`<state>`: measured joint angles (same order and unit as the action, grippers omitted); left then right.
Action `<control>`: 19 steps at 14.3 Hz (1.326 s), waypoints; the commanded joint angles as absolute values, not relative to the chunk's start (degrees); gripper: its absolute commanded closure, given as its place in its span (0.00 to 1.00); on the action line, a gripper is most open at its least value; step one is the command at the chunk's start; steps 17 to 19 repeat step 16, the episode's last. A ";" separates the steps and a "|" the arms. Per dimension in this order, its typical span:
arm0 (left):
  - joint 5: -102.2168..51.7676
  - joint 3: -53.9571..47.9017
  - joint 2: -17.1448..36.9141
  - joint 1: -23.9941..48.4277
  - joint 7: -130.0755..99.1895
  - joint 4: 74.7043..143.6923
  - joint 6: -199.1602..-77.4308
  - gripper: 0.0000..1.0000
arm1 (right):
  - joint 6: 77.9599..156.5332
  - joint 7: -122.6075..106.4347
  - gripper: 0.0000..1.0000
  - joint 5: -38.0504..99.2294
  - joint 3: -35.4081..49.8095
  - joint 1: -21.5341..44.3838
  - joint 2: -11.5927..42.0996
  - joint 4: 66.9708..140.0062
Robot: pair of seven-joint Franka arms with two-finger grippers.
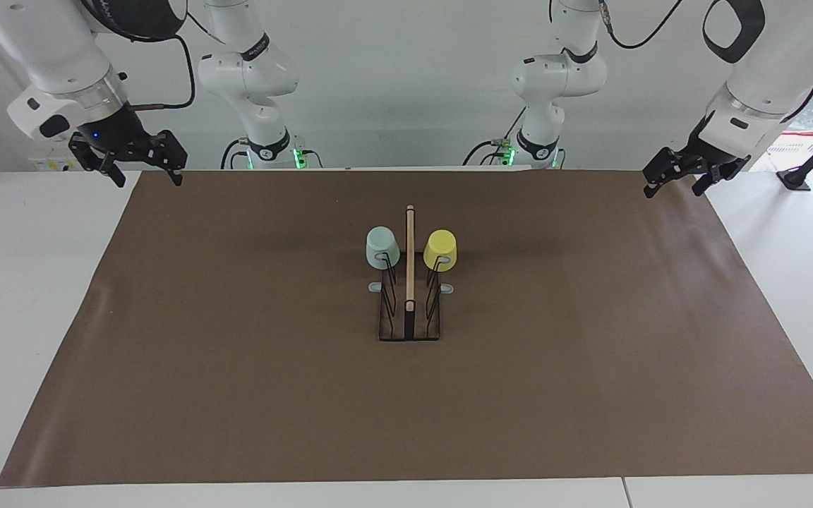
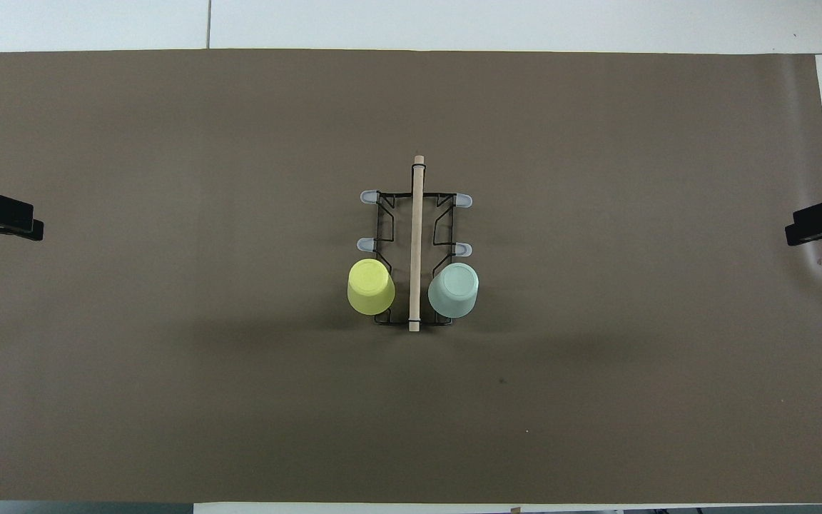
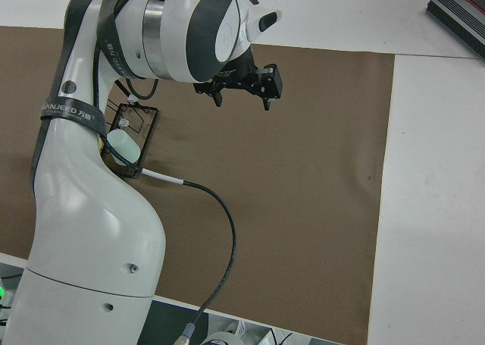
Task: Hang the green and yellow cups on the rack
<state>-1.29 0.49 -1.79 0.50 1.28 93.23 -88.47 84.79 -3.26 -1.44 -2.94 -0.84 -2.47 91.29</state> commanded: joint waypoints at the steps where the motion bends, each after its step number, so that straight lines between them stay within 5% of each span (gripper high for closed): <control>1: -1.67 0.53 -2.81 0.62 0.53 94.22 -88.86 0.00 | 85.08 -1.05 0.00 -1.05 -2.46 -1.23 -1.85 90.18; 19: -1.67 0.62 -2.72 0.62 0.53 94.13 -88.86 0.00 | 86.31 -1.41 0.00 0.97 -2.46 -1.41 -1.58 90.18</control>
